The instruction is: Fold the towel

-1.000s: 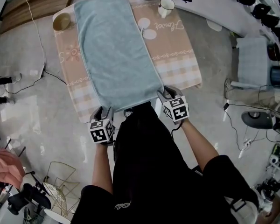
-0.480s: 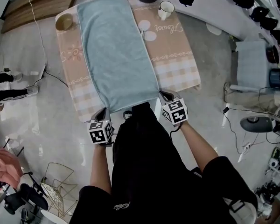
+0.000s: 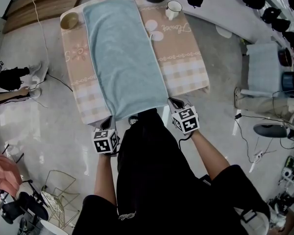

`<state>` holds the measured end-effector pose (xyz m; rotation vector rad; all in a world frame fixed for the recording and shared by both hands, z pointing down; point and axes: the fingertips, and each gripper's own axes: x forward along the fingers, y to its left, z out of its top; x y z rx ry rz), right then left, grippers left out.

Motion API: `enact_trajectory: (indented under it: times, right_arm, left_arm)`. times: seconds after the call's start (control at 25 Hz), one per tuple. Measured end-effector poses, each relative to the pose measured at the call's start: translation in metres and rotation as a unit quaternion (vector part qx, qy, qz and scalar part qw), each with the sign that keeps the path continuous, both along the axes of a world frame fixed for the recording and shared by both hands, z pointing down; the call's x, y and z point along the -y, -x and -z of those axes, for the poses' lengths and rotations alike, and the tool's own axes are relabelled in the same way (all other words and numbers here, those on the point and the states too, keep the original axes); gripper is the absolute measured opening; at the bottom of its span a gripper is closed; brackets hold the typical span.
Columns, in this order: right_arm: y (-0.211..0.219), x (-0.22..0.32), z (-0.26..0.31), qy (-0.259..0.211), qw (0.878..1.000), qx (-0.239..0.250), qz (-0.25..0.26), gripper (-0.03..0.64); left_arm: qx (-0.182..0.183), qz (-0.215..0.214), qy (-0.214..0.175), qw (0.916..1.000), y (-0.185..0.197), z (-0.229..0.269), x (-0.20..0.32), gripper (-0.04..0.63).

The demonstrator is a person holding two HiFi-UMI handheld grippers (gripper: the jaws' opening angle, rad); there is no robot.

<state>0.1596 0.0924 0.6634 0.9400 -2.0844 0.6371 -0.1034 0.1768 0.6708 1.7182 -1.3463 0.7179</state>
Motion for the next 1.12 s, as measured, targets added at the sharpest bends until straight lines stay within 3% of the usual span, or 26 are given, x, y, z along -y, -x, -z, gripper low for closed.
enact_trajectory:
  times: [0.4, 0.64, 0.88, 1.12]
  right_arm:
    - [-0.002, -0.038, 0.011, 0.003, 1.0, 0.002, 0.013, 0.009]
    - [-0.001, -0.041, 0.036, -0.016, 1.0, 0.007, 0.023, 0.009]
    - [0.006, -0.012, 0.085, -0.063, 0.998, 0.025, 0.018, 0.009]
    - [0.017, 0.028, 0.141, -0.12, 0.991, 0.051, 0.008, 0.009]
  left_arm:
    - [-0.008, -0.009, -0.002, 0.9999, -0.005, 0.01, -0.029, 0.011]
    - [-0.017, -0.008, -0.025, 0.9995, -0.007, 0.036, -0.033, 0.009]
    - [-0.04, 0.005, -0.078, 0.9961, 0.0, 0.084, -0.002, 0.008]
    - [-0.043, 0.013, -0.152, 0.9874, 0.009, 0.139, 0.048, 0.008]
